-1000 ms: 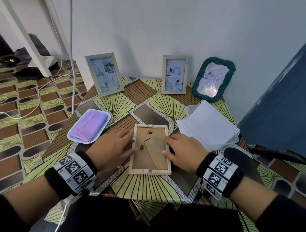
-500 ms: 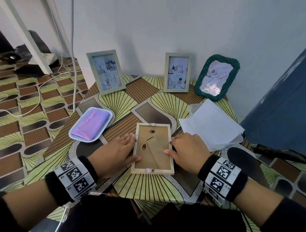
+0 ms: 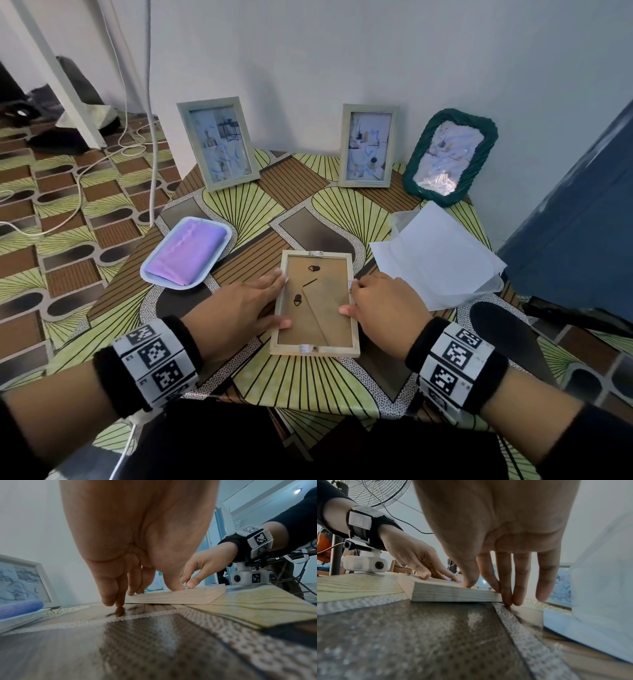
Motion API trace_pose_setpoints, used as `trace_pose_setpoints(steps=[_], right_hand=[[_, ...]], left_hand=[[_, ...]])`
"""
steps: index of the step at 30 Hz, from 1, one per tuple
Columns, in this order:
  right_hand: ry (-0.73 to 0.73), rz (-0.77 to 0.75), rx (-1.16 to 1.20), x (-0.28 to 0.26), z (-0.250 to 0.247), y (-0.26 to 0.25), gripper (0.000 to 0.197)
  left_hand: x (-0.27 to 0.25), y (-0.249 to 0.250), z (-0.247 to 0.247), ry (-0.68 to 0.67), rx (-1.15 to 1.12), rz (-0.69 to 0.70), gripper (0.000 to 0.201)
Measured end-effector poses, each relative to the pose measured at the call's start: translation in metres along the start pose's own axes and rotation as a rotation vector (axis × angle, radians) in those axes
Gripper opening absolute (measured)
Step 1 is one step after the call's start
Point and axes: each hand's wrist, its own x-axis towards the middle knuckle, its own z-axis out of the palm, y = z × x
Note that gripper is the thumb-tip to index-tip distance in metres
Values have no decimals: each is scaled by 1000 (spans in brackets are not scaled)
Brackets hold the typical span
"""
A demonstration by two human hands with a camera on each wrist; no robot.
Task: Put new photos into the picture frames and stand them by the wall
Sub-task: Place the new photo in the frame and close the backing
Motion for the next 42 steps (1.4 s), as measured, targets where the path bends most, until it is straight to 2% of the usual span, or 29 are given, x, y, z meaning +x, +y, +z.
trace_pose_setpoints(steps=[2,5,10,13,17,20,24,29,32,34,42], right_hand=[[-5,-5,32,1,-1,0,50],[20,-86,52,0,1,0,40],[62,-124,63,-2,4,0,31],[120,-89,139,-2,2,4,33],[279,-36,225,6,-1,10,38],[328,-75,297,22,-4,14,51],[187,-190,298,46,-8,17,65],[-40,-148,261,59,-7,16,69],[-54,-139,203,55,-4,17,68],[-45,-136,155,47,-2,18,68],[-7,-29,132,-5,13,13,69]], left_hand=[[1,-1,0,-2,6,11,80],[2,0,1,-9,4,30,72],[2,-2,0,-21,48,14,74],[-3,-3,-3,-16,85,26,76],[-20,1,-3,30,203,93,77],[-40,-1,1,-32,318,142,75],[-69,1,10,-210,327,266,69],[-88,8,10,-214,357,266,70],[-90,8,2,-215,450,254,72],[-88,6,-1,-225,496,198,73],[-52,-31,-9,-209,338,32,87]])
